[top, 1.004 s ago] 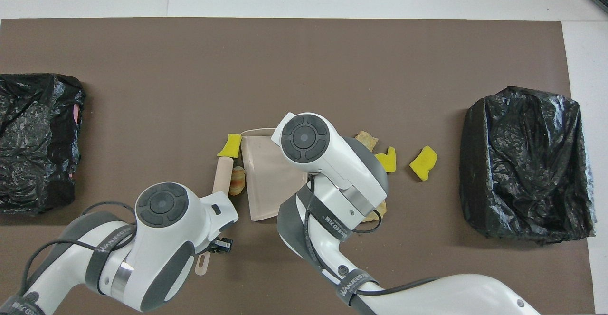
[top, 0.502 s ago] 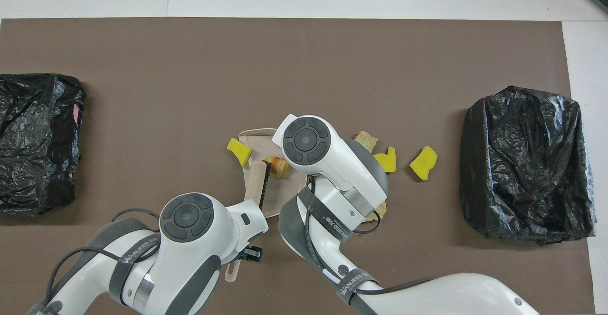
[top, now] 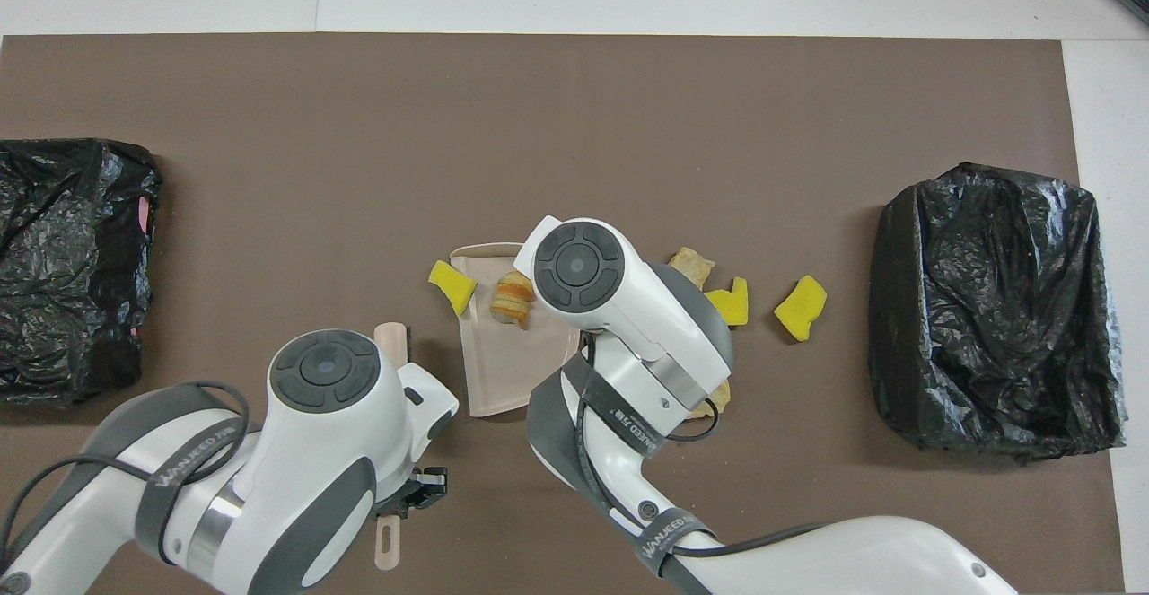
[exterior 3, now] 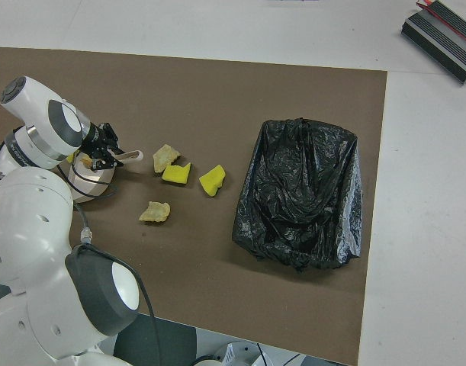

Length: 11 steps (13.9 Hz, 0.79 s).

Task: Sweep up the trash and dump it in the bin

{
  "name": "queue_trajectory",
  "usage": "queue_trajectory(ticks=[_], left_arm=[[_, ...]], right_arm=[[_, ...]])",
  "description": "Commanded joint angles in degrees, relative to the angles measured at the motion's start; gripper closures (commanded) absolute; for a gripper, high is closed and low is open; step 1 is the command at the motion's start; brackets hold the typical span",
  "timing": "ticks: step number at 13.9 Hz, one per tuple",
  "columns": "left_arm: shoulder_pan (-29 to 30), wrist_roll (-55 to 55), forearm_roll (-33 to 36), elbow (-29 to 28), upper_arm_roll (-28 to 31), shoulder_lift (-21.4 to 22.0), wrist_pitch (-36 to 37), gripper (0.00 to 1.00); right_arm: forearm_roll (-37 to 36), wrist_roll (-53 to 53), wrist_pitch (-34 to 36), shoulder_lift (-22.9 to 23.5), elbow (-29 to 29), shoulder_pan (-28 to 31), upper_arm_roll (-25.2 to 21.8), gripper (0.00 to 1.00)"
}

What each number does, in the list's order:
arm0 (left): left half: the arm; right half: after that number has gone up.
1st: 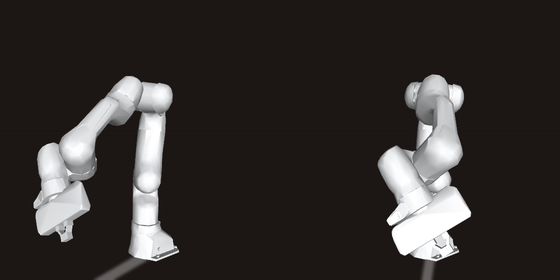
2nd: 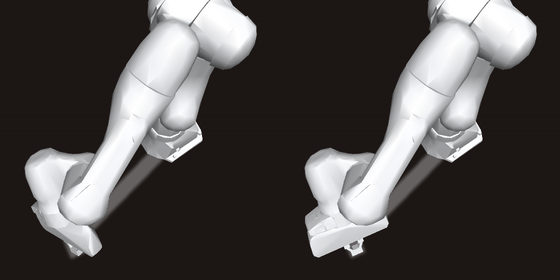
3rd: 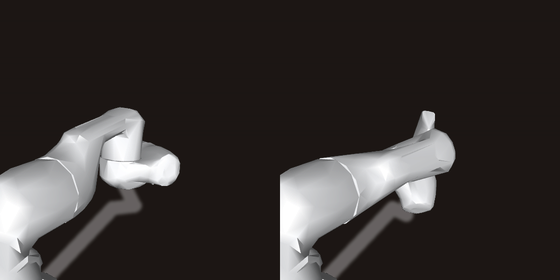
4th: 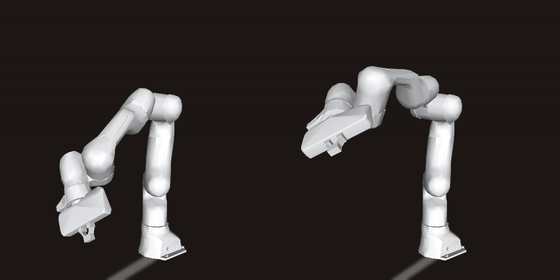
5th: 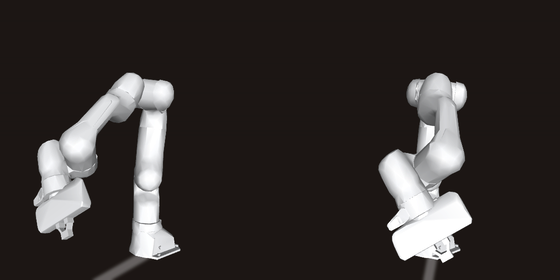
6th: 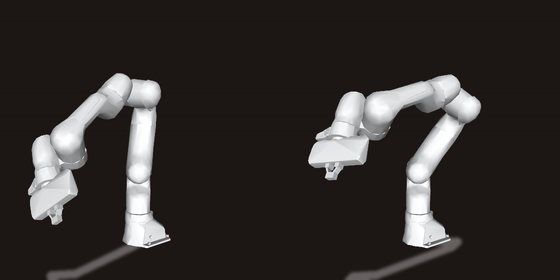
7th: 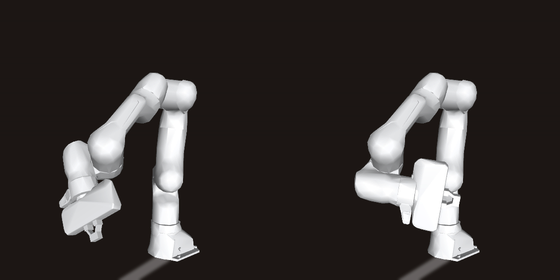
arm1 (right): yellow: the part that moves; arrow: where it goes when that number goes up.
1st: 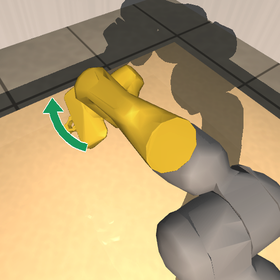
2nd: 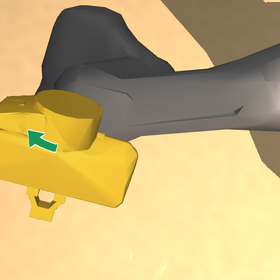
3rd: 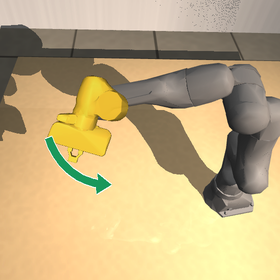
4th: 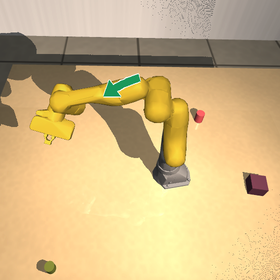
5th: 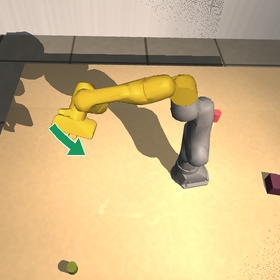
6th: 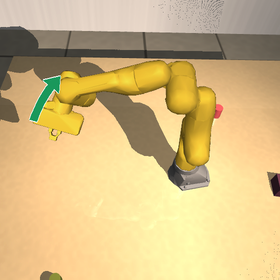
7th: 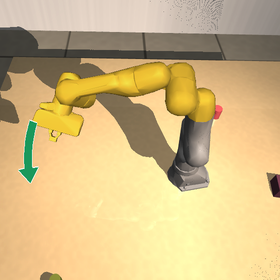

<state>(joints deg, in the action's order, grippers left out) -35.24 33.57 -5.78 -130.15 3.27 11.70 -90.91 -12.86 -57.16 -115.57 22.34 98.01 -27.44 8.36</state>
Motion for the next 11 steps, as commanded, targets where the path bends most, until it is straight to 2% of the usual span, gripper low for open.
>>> queue_trajectory(ticks=[1,4,6,9,11], left_arm=[[2.81,4.82,3.14,-1.07,-0.19,4.47,6.26,1.0],[4.83,13.09,3.24,-4.74,-0.28,7.19,5.4,1.0],[4.74,14.15,3.24,-10.18,-0.37,10.09,2.51,1.0],[4.74,20.39,2.45,-15.21,-0.54,9.4,-7.66,1.0],[4.74,22.06,-0.61,-15.31,-0.46,7.39,-12.6,1.0]], right_arm=[[-0.15,1.17,-1.15,-0.81,1.66,-0.07,0.25,1.0],[-0.15,1.17,-1.15,-0.81,1.75,-0.07,0.25,1.0],[-0.15,1.26,-1.15,-0.81,1.83,-0.07,0.25,1.0],[-0.15,1.26,-1.33,-0.9,2.1,-0.07,0.25,1.0],[-0.24,1.26,-0.98,-1.07,2.1,-0.07,0.17,1.0]])
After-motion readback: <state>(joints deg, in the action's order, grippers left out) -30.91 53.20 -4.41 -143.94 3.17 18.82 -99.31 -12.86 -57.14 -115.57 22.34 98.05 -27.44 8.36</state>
